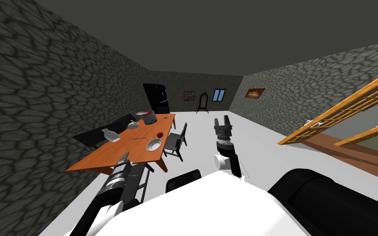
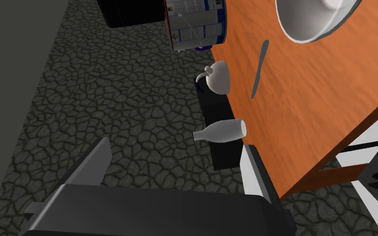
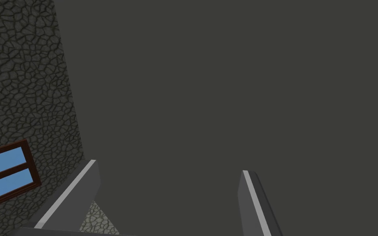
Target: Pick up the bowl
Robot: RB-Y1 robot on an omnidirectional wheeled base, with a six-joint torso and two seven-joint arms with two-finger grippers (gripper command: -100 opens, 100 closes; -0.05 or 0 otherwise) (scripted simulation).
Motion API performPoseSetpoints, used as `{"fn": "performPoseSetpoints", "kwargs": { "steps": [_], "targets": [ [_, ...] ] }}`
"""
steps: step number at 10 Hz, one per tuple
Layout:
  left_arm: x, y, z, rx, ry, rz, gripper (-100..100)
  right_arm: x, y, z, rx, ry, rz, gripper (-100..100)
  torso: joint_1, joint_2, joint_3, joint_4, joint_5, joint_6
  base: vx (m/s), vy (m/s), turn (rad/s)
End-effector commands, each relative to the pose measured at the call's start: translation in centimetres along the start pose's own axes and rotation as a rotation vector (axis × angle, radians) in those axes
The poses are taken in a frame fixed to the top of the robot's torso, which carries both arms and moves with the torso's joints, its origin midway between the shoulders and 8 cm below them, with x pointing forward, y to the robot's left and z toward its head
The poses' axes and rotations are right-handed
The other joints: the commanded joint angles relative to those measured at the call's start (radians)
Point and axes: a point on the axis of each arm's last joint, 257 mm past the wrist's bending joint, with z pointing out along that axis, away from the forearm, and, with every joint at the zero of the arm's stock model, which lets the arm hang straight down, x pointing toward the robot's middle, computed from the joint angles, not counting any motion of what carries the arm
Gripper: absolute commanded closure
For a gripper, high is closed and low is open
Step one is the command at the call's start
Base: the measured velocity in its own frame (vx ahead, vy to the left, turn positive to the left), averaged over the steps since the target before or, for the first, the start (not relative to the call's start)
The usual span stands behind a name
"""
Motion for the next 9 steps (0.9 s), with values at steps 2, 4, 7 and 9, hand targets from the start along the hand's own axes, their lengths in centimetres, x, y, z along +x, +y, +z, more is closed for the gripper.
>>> {"fn": "performPoseSetpoints", "kwargs": {
  "steps": [2,4,7,9],
  "targets": [
    [-1.0,3.5,0.6,-0.085,-0.013,-0.018,-100,0.0,0.0,0.0,0.0,0.0,0.0,0,0.002,0.001,0.001,0.0,0.0,0.0,0.057,-0.04,0.002],
    [-1.5,6.6,0.8,-0.176,-0.023,-0.046,-100,0.0,0.0,0.0,0.0,0.0,0.0,0,0.003,0.002,0.001,0.0,0.001,0.0,0.08,-0.038,-0.018],
    [-1.9,11.0,0.9,-0.304,-0.032,-0.095,-100,0.0,0.0,0.0,0.0,0.0,0.0,0,0.003,-0.003,-0.002,-0.001,0.001,0.0,0.14,-0.036,-0.036],
    [-2.0,12.5,0.9,-0.348,-0.033,-0.111,-100,0.0,0.0,0.0,0.0,0.0,0.0,0,0.004,-0.001,-0.001,0.0,0.001,0.0,0.084,-0.014,-0.024]
  ]
}}
